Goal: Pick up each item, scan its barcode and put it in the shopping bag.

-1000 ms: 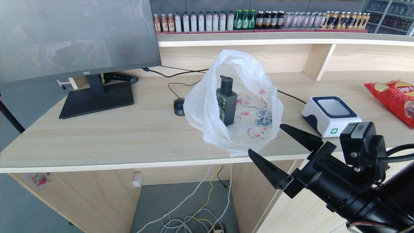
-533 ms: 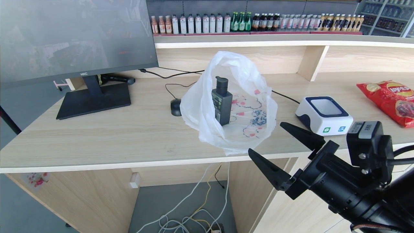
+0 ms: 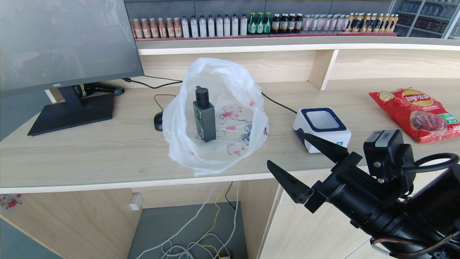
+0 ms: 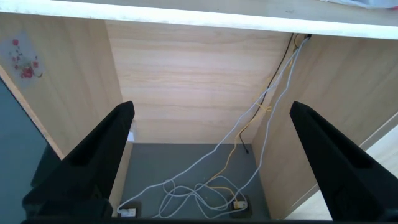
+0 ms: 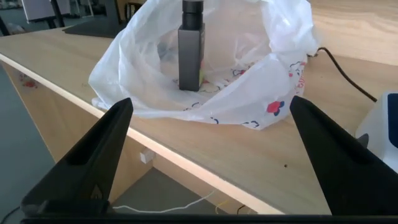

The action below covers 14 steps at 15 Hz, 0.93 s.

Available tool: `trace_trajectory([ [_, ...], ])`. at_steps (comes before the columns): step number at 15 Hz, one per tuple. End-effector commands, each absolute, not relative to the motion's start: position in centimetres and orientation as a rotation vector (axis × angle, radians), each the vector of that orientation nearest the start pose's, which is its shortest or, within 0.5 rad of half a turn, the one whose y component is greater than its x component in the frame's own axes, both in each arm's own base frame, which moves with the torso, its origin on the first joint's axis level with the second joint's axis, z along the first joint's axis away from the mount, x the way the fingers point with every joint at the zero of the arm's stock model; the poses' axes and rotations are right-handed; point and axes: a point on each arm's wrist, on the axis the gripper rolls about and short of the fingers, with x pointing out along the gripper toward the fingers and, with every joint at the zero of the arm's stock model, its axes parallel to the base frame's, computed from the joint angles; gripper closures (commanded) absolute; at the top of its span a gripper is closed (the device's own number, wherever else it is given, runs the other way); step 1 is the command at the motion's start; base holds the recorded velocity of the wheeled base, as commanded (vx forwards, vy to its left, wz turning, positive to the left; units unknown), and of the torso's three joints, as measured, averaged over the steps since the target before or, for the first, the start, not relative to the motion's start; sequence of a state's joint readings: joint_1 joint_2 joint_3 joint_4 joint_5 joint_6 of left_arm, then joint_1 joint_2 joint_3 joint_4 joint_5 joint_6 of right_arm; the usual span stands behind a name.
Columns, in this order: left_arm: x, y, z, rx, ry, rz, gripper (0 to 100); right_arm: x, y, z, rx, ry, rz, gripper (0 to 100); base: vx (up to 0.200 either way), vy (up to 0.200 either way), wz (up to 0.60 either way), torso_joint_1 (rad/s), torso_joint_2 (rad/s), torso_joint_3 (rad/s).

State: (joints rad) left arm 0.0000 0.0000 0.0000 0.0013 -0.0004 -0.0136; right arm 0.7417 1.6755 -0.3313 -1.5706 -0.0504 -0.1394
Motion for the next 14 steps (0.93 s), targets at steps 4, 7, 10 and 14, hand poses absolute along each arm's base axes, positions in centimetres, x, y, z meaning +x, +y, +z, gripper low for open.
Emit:
trace_trajectory([
  [4, -2.28, 0.0, 7.55, -0.014, 0.0, 0.0, 0, 17.64, 17.64, 17.18, -0.021, -0.277, 0.719, 0, 0.0, -0.2, 0.0, 0.004, 0.0, 0.001],
  [7, -2.28, 0.0, 7.53, -0.014, 0.002, 0.0, 0, 17.71, 17.77, 17.16, -0.015, -0.274, 0.721, 0, 0.0, -0.2, 0.0, 0.005, 0.01, 0.001],
  [10, -2.28, 0.0, 7.53, -0.014, 0.002, 0.0, 0, 17.61, 17.67, 17.18, -0.016, -0.275, 0.723, 0, 0.0, -0.2, 0.0, 0.001, 0.01, 0.002],
  [14, -2.28, 0.0, 7.53, -0.014, 0.002, 0.0, 0, 17.63, 17.64, 17.32, -0.013, -0.28, 0.721, 0, 0.0, -0.2, 0.0, 0.004, 0.0, 0.0],
])
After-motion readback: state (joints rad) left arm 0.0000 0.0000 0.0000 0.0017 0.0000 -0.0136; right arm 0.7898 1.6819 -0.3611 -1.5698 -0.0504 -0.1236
